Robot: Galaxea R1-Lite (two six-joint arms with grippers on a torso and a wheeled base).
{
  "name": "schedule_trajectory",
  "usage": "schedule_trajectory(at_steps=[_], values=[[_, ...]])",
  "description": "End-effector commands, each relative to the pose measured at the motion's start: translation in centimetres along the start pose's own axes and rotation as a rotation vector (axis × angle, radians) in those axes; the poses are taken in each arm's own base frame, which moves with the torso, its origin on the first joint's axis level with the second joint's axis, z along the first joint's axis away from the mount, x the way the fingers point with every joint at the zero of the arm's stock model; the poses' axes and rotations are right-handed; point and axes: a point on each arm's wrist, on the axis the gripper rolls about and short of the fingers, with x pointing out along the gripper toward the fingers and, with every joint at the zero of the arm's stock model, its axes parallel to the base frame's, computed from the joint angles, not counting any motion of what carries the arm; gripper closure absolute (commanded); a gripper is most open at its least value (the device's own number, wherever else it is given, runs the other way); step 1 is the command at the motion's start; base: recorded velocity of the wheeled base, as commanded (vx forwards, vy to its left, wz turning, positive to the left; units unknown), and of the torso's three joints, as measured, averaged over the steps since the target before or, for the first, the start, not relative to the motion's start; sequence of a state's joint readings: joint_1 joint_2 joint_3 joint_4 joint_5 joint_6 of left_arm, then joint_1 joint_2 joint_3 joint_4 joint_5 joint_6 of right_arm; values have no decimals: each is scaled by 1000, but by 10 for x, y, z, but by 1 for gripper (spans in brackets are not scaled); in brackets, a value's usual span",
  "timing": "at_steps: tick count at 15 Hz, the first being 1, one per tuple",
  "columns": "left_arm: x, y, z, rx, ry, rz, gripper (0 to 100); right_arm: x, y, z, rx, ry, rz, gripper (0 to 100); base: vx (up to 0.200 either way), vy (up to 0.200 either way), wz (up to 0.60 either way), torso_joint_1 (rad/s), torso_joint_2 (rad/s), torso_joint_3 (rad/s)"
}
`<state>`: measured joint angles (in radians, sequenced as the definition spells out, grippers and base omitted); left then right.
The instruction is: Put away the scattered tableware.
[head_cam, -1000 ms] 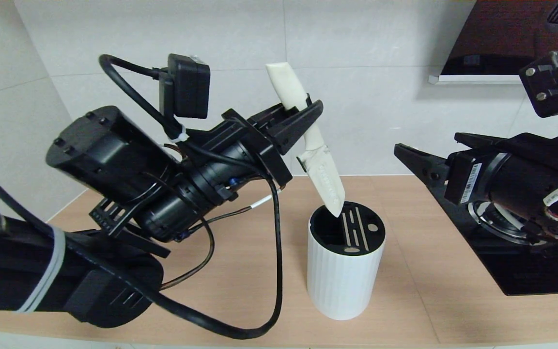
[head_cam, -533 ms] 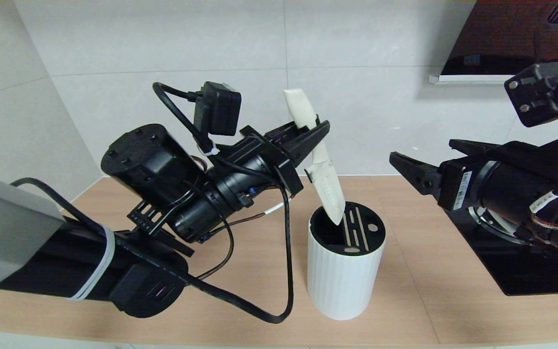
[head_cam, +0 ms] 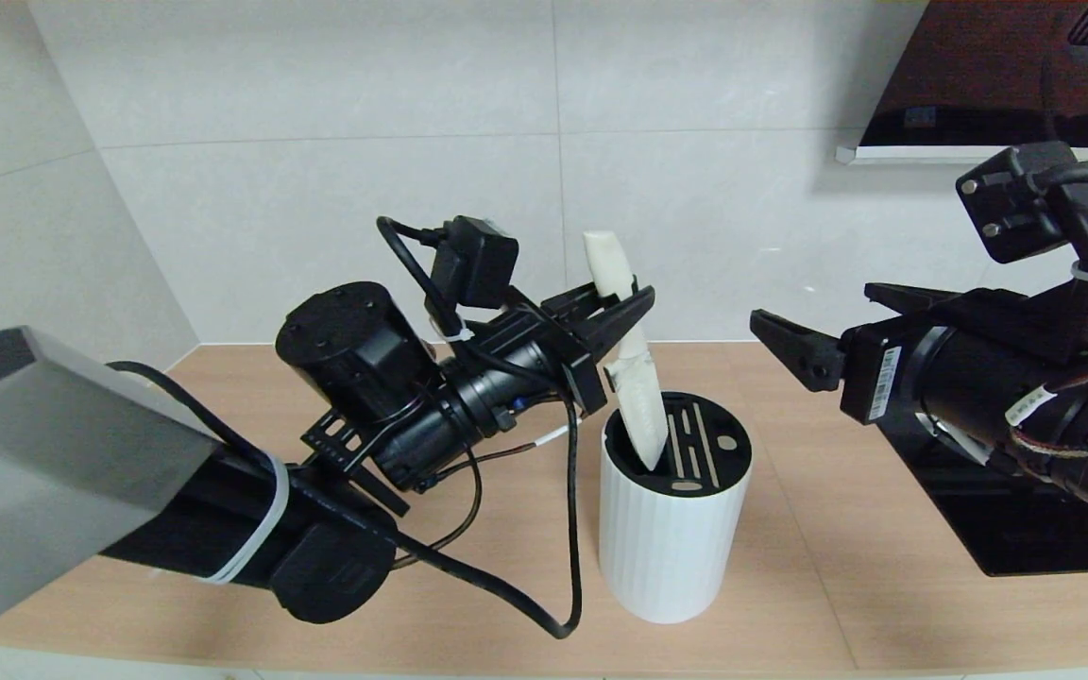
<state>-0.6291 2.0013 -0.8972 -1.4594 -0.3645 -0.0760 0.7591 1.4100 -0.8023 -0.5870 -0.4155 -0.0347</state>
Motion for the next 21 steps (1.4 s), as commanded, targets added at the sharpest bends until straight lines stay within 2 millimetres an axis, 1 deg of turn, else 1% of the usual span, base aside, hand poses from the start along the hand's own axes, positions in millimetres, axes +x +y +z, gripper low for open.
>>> schedule_trajectory(at_steps=[1,6,9,10,12,14,16,19,21], values=[[1,1,-11,-10,28,3,100,1,1,-1,-3,5,2,0,0,0,0,0,0,0],[3,1,-33,-32,75,3,100,5,3,-6,-9,22,1,0,0,0,0,0,0,0],[5,-3,-47,-50,101,-5,100,7,4,-8,-12,29,1,0,0,0,0,0,0,0],[8,-7,-58,-60,115,-14,100,6,5,-8,-15,31,6,0,0,0,0,0,0,0],[13,-6,-61,-51,85,5,100,6,5,-9,-14,33,6,0,0,0,0,0,0,0],[15,-5,-53,-42,49,23,100,6,5,-9,-15,31,6,0,0,0,0,0,0,0],[12,-7,-35,-36,15,20,100,6,5,-9,-15,33,6,0,0,0,0,0,0,0],[4,-13,-1,-17,-43,14,100,6,5,-9,-16,31,6,0,0,0,0,0,0,0],[3,-17,10,-16,-59,6,100,6,5,-9,-16,31,6,0,0,0,0,0,0,0]])
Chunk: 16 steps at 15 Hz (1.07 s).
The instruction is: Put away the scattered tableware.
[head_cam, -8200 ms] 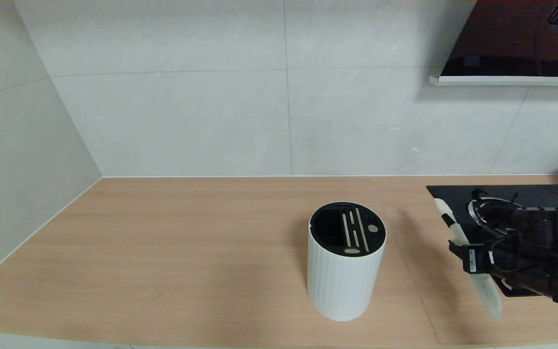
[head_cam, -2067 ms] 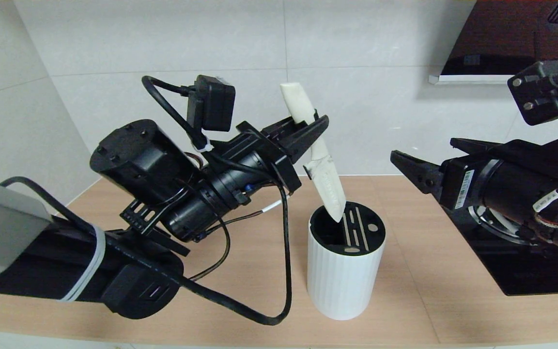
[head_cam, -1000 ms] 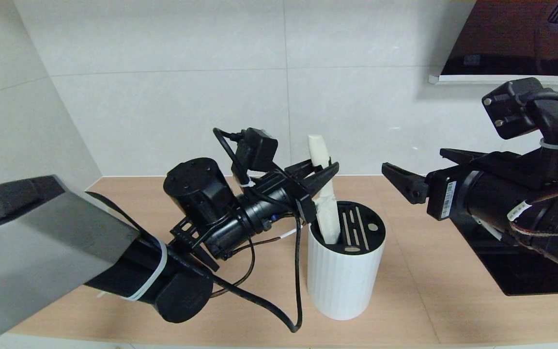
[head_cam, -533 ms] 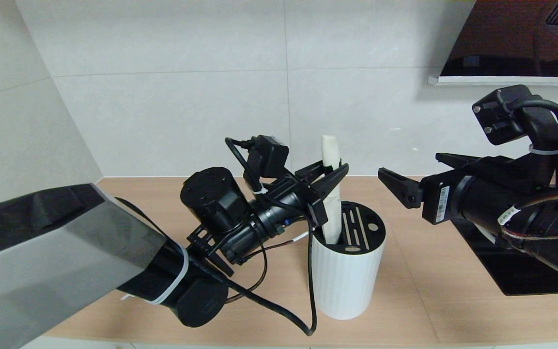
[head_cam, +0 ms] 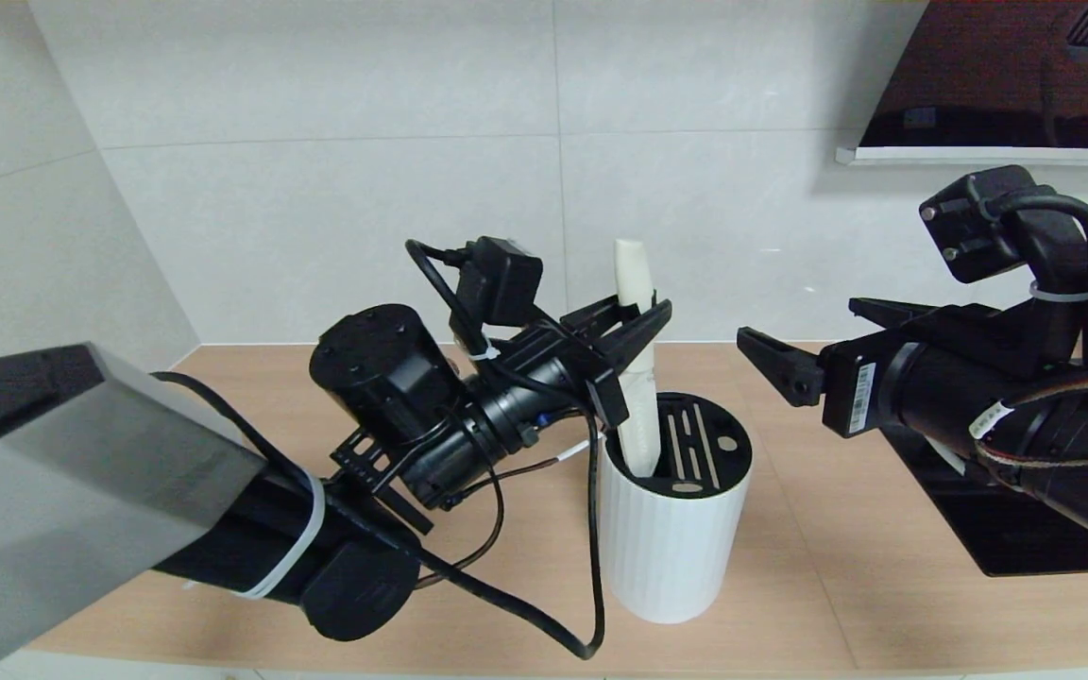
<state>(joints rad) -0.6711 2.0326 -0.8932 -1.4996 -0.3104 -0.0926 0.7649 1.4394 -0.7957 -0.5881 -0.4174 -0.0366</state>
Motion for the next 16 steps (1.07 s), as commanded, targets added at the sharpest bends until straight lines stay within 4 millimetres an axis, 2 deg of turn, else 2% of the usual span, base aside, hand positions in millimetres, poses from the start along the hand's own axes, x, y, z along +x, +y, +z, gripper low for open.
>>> schedule_trajectory(at_steps=[1,4,6,9,16], values=[[-3,-8,19,8,-44,-16,100,0,0,0,0,0,1,0,0,0,0,0,0,0],[-4,-15,9,-14,-9,-37,100,0,0,0,-1,1,1,0,0,0,0,0,0,0],[-2,-15,-9,-45,36,-39,100,0,0,0,0,0,1,0,0,0,0,0,0,0],[0,-13,-26,-64,75,-37,100,0,0,0,0,0,1,0,0,0,0,0,0,0],[1,-11,-45,-78,114,-34,100,1,0,-1,-1,2,1,0,0,0,0,0,0,0]])
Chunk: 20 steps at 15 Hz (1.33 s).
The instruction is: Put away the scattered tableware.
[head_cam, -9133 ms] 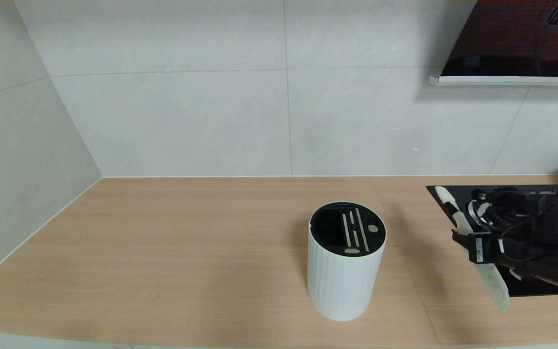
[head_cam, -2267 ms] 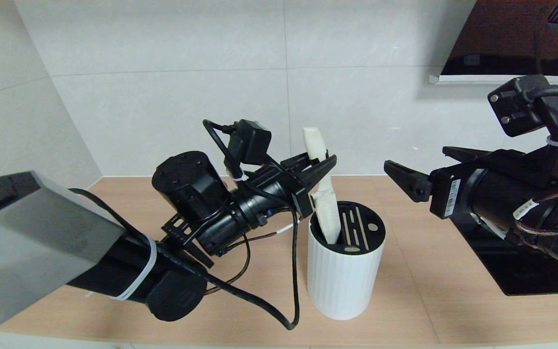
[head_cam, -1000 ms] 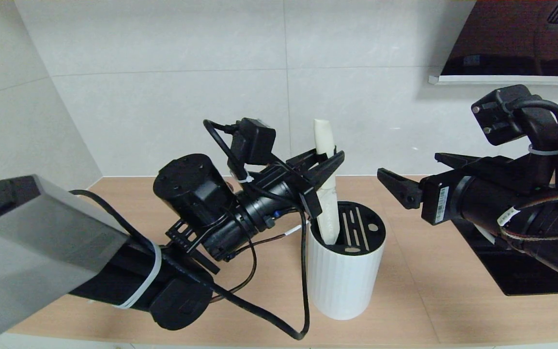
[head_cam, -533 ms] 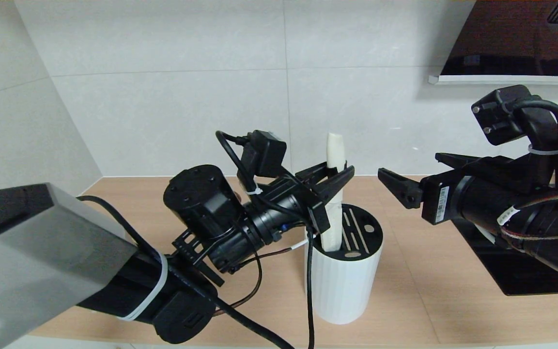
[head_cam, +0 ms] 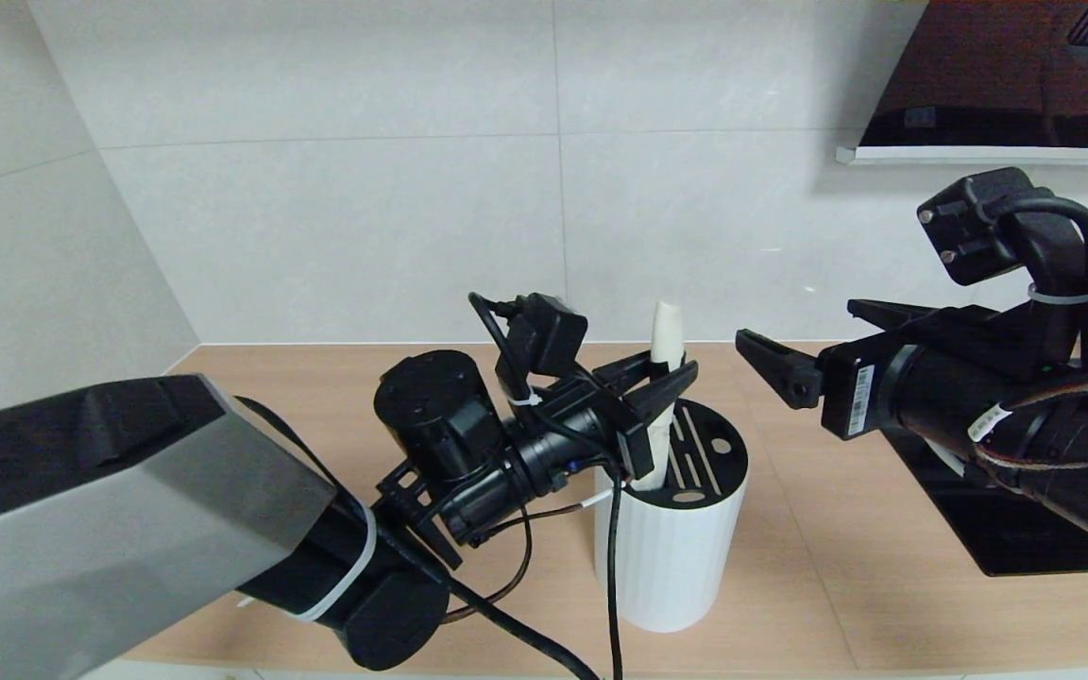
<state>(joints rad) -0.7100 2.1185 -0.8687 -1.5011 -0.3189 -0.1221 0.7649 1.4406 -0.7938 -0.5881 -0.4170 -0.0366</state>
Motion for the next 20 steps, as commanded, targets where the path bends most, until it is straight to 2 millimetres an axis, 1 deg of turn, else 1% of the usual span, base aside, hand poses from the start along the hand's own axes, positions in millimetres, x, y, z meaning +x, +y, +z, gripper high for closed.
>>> schedule_trajectory(at_steps=[1,2,3,10,11,12,13,15,16,17,18,19,20], values=[[1,1,-5,-4,10,1,100,0,0,0,0,0,0,0,0,0,0,0,0,0],[0,0,-2,-37,2,2,100,0,0,0,-1,1,0,0,0,0,0,0,0,0],[0,0,-2,-38,2,2,0,0,0,0,-1,1,0,0,0,0,0,0,0,0],[-2,-1,2,-37,-6,8,0,0,0,0,1,-2,0,0,0,0,0,0,0,0],[-5,-6,6,-42,-2,-2,0,0,0,0,0,0,0,0,0,0,0,0,0,0],[-9,-16,6,-53,15,-21,0,0,0,0,0,0,0,0,0,0,0,0,0,0],[-11,-21,5,-59,23,-30,0,0,0,0,-1,1,0,0,0,0,0,0,0,0],[-14,-23,13,-55,6,-31,0,0,0,0,0,0,0,0,0,0,0,0,0,0],[-16,-25,24,-47,-18,-26,0,0,0,0,0,0,0,0,0,0,0,0,0,0],[-23,-27,35,-43,-39,-4,0,0,0,0,0,0,0,0,0,0,0,0,0,0],[-32,-31,52,-38,-66,38,0,-1,0,1,1,-3,0,0,0,0,0,0,0,0],[-39,-33,62,-38,-73,67,0,-1,-1,2,2,-6,-1,0,0,0,0,0,0,0],[-59,-40,89,-40,-83,137,0,-4,-4,5,10,-18,-10,0,0,0,0,0,0,0]])
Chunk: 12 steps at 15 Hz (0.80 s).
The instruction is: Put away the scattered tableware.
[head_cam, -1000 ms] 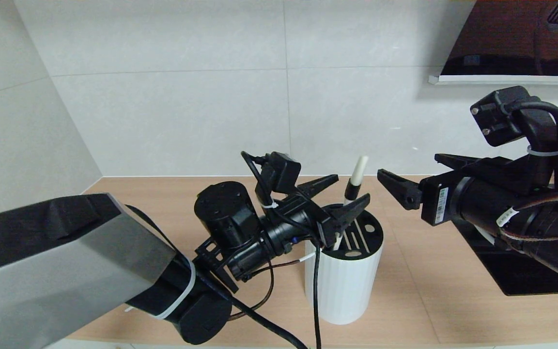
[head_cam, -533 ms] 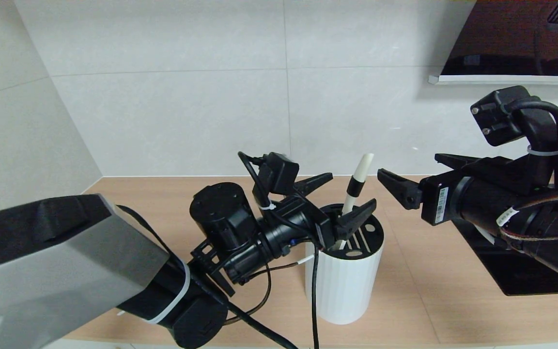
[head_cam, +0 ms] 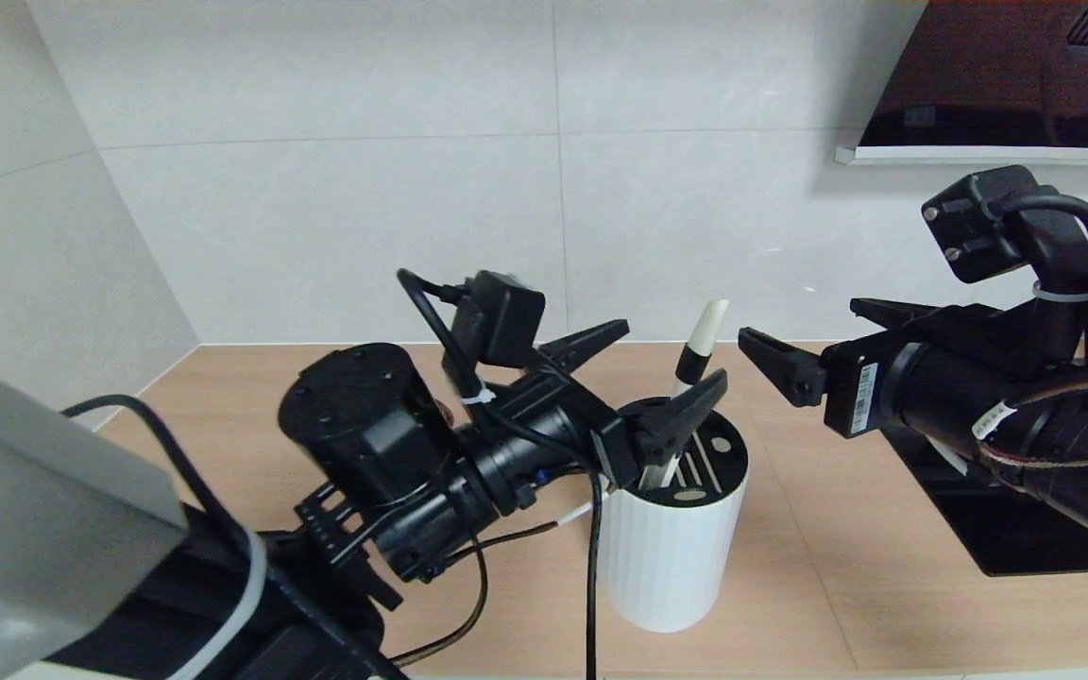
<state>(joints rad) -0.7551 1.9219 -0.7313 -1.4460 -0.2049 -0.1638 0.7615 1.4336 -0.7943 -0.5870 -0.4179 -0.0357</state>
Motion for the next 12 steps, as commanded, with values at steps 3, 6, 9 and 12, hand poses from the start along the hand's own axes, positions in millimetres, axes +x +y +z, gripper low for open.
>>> schedule_trajectory(at_steps=[3,6,9,12], values=[[-88,-17,96,23,-71,185,0,-25,-26,-1,18,-24,-65,0,0,0,0,0,0,0],[-143,-26,115,31,-40,254,0,-75,-62,-14,36,-62,-176,0,0,0,0,0,0,0],[-205,-34,125,57,-41,376,0,-130,-84,-31,56,-129,-266,0,0,0,0,0,0,0],[-265,-60,129,75,-56,432,0,-181,-94,-52,63,-166,-355,0,0,0,0,0,0,0]])
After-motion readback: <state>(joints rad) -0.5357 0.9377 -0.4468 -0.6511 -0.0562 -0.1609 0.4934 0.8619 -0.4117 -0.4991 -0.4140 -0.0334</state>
